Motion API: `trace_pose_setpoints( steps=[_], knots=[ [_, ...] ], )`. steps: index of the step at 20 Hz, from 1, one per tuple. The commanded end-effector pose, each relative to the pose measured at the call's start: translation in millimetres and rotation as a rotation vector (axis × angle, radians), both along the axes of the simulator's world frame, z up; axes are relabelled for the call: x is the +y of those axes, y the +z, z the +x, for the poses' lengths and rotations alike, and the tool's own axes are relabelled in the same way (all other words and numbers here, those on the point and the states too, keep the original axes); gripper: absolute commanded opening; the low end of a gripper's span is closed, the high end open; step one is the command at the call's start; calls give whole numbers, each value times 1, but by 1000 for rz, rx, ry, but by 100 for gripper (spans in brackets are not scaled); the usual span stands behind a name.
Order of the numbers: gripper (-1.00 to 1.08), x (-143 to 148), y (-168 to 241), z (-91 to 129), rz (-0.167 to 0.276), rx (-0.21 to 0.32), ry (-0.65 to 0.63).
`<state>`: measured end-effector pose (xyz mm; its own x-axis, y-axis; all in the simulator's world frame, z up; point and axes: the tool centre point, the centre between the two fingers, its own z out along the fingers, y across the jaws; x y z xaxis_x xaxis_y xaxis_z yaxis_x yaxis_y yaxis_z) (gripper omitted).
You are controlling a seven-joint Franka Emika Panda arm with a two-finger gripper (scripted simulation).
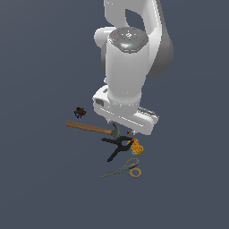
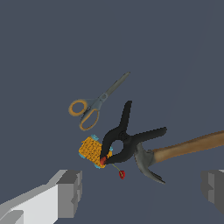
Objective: Pick up a designated object from a clutter of objects.
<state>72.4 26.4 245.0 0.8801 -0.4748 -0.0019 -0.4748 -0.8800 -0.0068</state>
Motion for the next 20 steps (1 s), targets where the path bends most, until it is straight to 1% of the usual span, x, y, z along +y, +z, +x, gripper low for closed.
trace_pose_setpoints(
  steps=[1,11,20],
  knots=[
    [100,0,-11,8,3,1,-71],
    [100,1,-56,37,10,6,-347],
    [100,1,-100,58,9,9,-593]
  ],
)
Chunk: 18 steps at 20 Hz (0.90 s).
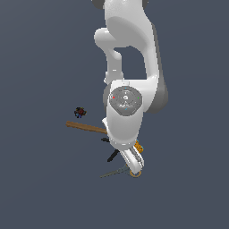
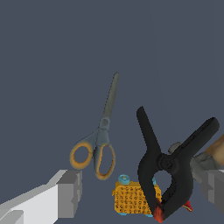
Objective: Pick up a designated object from a clutter of objects.
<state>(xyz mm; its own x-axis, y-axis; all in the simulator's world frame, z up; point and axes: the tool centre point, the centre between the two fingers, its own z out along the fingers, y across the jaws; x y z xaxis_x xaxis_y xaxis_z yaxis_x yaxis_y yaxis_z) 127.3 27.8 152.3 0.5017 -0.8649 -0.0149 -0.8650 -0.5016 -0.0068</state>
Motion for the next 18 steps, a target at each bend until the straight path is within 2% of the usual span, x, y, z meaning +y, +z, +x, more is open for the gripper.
trace_pose_setpoints(
  steps=[1,10,18],
  knots=[
    [100,0,-13,6,-1,1,-70],
    [100,0,-59,22,-8,3,-304],
    [100,0,-85,29,-14,3,-434]
  ],
)
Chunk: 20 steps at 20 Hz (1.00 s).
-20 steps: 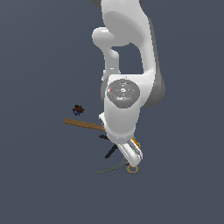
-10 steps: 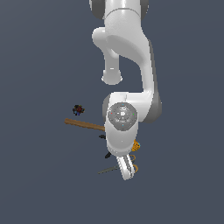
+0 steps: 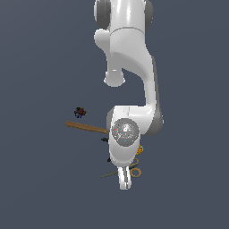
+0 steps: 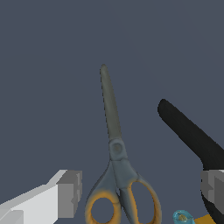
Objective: Pick up a designated object from a clutter of objects.
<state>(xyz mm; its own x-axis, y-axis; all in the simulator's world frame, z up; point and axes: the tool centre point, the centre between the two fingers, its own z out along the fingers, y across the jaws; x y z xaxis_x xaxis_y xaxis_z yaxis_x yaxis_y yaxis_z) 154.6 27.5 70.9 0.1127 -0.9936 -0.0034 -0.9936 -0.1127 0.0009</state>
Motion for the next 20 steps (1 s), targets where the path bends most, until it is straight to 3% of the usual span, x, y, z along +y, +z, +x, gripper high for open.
trace_pose_setpoints(
  steps=[1,12,20],
  knots=[
    [100,0,-6,2,-2,-1,-32],
    [100,0,-16,3,-3,0,-60],
    [100,0,-53,2,-3,-1,-64]
  ],
)
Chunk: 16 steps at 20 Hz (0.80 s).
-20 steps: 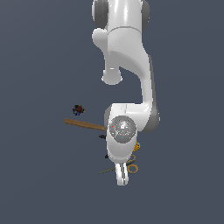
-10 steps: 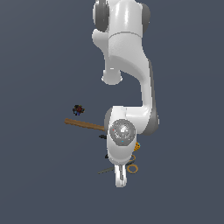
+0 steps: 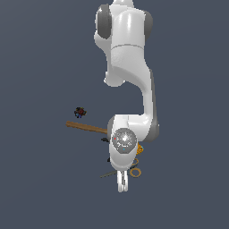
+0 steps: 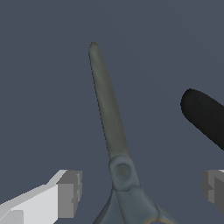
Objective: Pick up a designated object from a clutter of objects.
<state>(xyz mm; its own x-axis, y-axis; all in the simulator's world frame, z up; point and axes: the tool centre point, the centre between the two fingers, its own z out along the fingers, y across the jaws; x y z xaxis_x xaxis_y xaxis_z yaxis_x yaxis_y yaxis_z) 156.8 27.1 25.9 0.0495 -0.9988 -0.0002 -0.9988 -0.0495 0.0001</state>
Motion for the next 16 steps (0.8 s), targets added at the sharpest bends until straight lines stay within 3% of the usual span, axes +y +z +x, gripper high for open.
trace_pose_setpoints(
  steps=[1,7,8,16],
  knots=[
    [100,0,-12,0,0,0,-1],
    [100,0,-18,1,0,0,-1],
    [-100,0,-18,1,0,0,-1],
    [-100,0,-18,1,0,0,-1]
  ],
)
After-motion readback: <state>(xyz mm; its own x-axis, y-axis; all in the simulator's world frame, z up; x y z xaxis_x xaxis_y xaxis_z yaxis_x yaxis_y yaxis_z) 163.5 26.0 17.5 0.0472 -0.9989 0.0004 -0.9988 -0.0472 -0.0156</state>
